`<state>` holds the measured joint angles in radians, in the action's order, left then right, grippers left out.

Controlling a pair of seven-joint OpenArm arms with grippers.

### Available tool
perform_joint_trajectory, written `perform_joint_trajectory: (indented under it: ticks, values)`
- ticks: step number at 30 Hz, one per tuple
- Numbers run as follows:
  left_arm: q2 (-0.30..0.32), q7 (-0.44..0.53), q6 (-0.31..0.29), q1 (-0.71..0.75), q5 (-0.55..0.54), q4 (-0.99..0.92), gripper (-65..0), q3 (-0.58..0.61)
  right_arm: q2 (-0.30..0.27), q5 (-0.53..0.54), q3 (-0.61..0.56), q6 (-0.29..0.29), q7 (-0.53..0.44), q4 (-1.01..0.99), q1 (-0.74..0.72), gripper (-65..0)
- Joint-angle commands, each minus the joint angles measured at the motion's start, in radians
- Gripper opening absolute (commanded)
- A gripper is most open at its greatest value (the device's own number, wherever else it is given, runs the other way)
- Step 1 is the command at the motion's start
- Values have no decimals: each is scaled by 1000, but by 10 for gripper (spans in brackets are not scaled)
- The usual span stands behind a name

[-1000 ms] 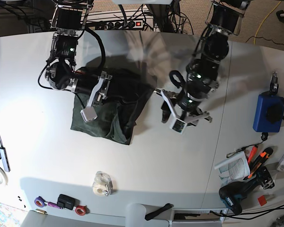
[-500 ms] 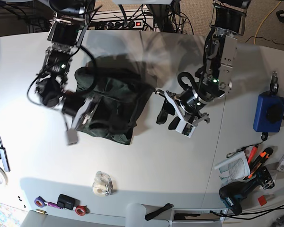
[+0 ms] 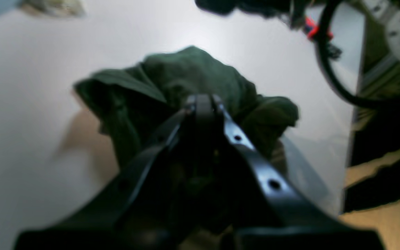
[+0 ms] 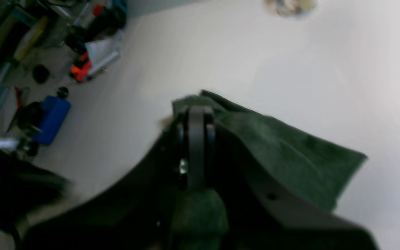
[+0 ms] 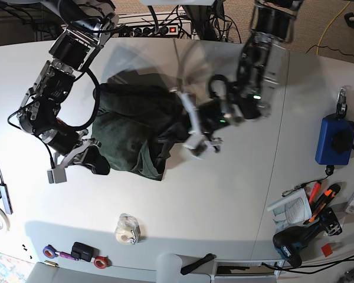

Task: Layout the t-shirt on the table in an organized manner, then fold the t-shirt properly
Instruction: 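Grasp the bundle edges with both grippers and lift them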

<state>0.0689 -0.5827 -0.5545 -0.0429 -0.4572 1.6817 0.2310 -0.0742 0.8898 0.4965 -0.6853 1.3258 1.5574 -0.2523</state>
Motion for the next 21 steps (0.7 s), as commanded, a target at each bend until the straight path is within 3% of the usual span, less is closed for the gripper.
perform_joint_trajectory:
  ticks: [1, 6, 11, 17, 21]
  values:
    - [-9, 30, 14, -25, 8, 17, -650, 35, -8, 25, 0, -13, -40, 18, -22, -650]
    - [-10, 30, 175, -59, 150, 17, -650, 227, -8, -76, -14, -13, -74, 18, -21, -650]
    - [-11, 13, 326, -92, 278, 17, -650, 328, -8, -127, -99, -13, -77, 18, -8, -650]
    - [-10, -33, 380, -95, 309, 14, -650, 343, 0, -177, -272, -13, -109, 18, -2, -650]
    - [-6, -53, 379, -89, 308, -20, -650, 343, -1, -266, -383, 39, -136, 18, 1, -650]
